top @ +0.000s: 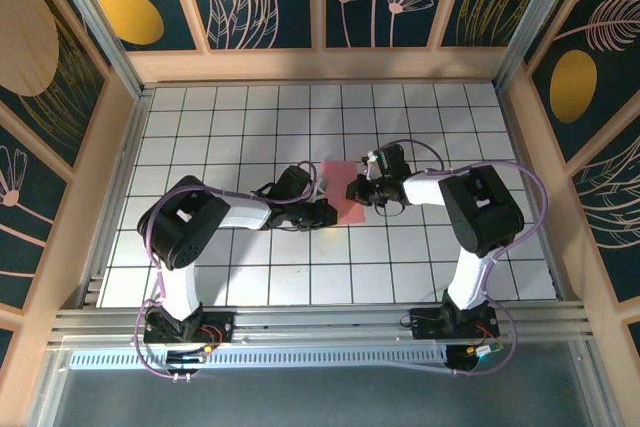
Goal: Fold a paper plane with a square sheet of paper (fold left side to right side)
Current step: Fold the triangle a second time at the center of the table.
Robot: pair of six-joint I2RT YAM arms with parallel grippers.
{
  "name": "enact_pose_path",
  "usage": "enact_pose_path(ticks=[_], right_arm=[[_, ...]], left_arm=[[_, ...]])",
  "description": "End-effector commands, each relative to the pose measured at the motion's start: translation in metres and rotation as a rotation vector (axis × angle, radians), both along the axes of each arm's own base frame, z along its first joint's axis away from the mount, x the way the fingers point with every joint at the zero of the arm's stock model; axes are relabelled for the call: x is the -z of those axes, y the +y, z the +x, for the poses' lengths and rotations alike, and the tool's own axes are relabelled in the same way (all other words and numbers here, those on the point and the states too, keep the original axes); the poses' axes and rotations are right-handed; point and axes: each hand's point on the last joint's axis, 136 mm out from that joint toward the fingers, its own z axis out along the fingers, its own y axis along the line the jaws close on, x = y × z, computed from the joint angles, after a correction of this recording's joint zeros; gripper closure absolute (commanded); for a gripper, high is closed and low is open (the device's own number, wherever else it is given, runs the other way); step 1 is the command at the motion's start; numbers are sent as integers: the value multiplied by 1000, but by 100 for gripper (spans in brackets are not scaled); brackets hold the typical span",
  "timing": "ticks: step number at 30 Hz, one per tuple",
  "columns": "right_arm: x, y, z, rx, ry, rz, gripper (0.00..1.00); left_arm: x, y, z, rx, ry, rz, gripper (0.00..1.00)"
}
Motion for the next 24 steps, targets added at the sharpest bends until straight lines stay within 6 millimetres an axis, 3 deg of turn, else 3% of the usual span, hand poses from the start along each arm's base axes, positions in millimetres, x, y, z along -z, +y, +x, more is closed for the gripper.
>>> enact_pose_path(ticks=[1,7,12,18,24], right_arm=[[10,-1,-14,-20,59,-36,100],[-16,3,-6,-27,-1,-9,100],[-26,8,-5,-38,-24,9,99],[-13,9,0,-32,-11,-17,100],[10,3,-7,-24,36,-57,100]], left_arm=[[0,-6,8,-8,-8,-19,91],[9,-2,1,-3,17,-5,91],[15,2,-4,3,34,14,91],[12,2,-1,-1,19,14,91],[-14,-7,9,-11,-23,-32,90]])
